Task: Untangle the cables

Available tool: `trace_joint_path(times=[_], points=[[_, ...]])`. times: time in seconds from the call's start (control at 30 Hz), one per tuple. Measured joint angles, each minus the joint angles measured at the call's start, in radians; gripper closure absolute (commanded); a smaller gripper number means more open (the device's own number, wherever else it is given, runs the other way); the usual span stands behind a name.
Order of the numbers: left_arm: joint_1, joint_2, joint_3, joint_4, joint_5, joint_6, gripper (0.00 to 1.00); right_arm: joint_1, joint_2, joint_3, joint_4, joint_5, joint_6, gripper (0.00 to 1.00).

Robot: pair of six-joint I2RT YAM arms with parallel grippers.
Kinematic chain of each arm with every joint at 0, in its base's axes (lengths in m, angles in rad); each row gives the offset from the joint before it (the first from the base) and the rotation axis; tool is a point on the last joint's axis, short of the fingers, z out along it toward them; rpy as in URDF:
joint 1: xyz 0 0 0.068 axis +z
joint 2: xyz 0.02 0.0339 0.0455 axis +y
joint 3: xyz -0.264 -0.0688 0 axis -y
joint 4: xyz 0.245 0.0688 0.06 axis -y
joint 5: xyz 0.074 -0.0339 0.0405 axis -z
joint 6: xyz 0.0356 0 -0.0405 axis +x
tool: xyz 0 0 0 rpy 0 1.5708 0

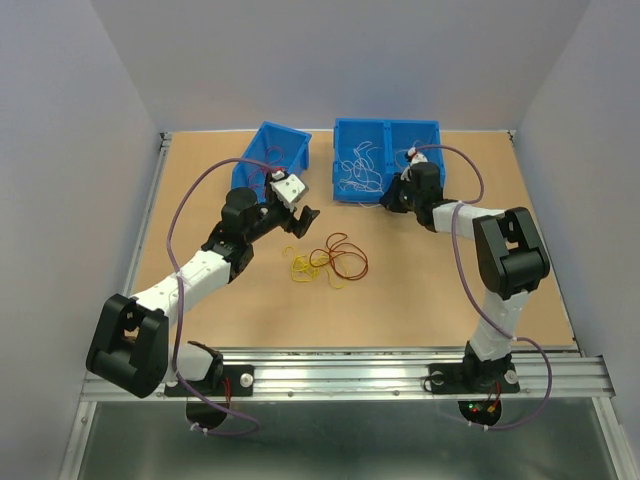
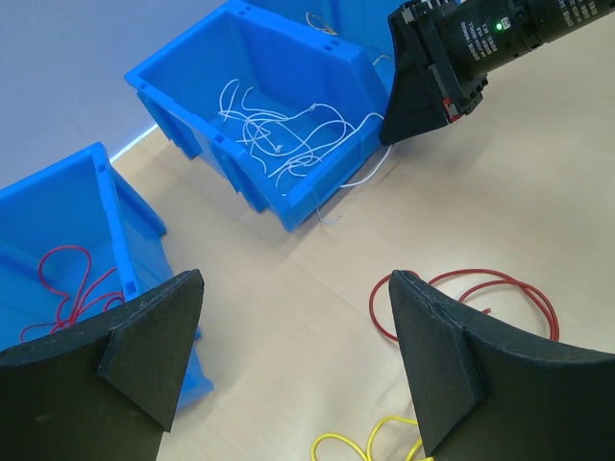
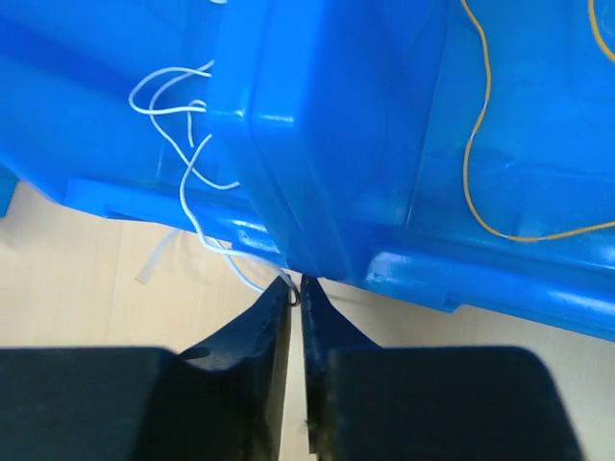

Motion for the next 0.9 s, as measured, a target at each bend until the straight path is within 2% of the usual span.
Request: trace_joint_path(times=[0.07, 0.33, 0.6, 0.7, 0.9], points=[[0.0, 0.0, 0.0, 0.0, 0.0, 0.001, 0.11, 0.0, 0.0, 0.0, 0.016, -0.004, 0.002, 1.0], [0.0, 0.0, 0.0, 0.0, 0.0, 0.002, 0.11, 0.0, -0.063, -0.056, 0.081, -0.07, 0.008, 0.99], [0.0, 0.0, 0.0, 0.0, 0.0, 0.002, 0.11, 0.0, -0.17, -0.071, 0.151, -0.037, 0.03, 0.99], [0.0, 0.0, 0.0, 0.0, 0.0, 0.002, 0.11, 0.0, -0.151, -0.027, 0.152, -0.016, 0.034, 0.99], [0.0, 0.0, 0.0, 0.0, 0.001, 0.004, 0.11, 0.0, -0.018, 0.181, 0.129, 0.031, 0.029, 1.0]])
